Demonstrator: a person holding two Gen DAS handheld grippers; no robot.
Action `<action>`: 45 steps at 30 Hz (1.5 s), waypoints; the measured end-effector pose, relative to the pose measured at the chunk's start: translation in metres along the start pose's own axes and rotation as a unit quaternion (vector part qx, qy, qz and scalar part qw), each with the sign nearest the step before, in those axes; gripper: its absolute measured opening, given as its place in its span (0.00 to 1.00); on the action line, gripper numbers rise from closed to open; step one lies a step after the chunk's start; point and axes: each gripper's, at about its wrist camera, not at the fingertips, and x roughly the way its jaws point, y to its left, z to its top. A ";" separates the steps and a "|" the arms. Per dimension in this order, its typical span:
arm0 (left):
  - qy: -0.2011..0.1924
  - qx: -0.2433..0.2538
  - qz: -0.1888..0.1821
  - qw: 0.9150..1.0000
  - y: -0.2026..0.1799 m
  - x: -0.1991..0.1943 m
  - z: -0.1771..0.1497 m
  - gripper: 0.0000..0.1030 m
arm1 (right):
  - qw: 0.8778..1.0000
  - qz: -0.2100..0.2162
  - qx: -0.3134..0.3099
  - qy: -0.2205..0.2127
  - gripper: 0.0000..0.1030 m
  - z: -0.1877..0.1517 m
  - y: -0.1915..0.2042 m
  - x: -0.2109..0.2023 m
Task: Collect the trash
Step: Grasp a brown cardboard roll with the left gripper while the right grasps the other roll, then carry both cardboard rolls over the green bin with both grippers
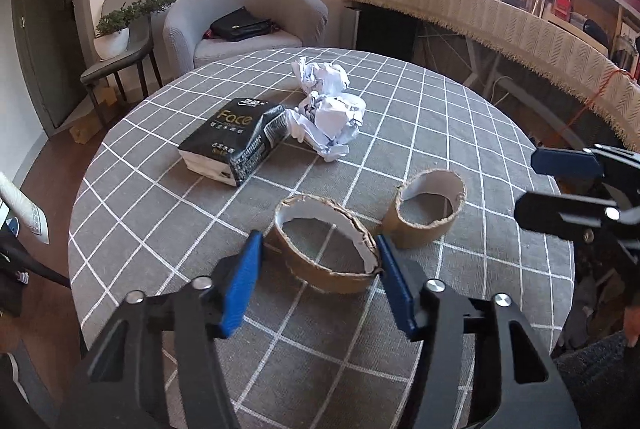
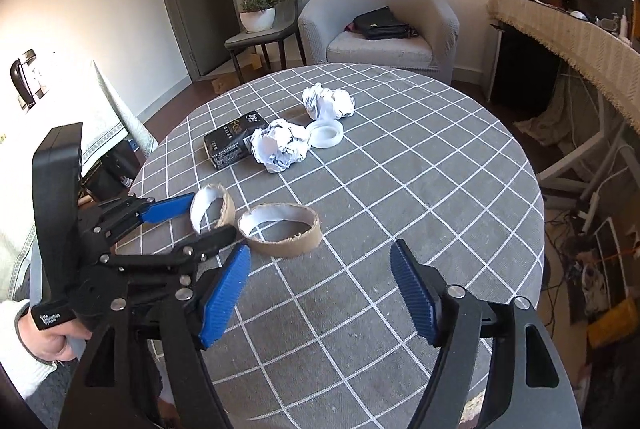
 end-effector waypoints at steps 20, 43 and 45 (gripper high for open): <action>-0.010 -0.025 -0.003 1.000 0.028 -0.014 0.003 0.40 | 0.999 -0.005 -0.035 0.033 0.77 0.001 0.029 0.032; -0.042 -0.056 0.001 0.998 0.072 -0.054 0.006 0.39 | 0.998 -0.027 -0.030 0.040 0.59 0.023 0.057 0.067; -0.044 -0.060 0.003 0.997 0.079 -0.058 0.006 0.39 | 0.999 -0.021 -0.034 0.034 0.59 0.027 0.065 0.067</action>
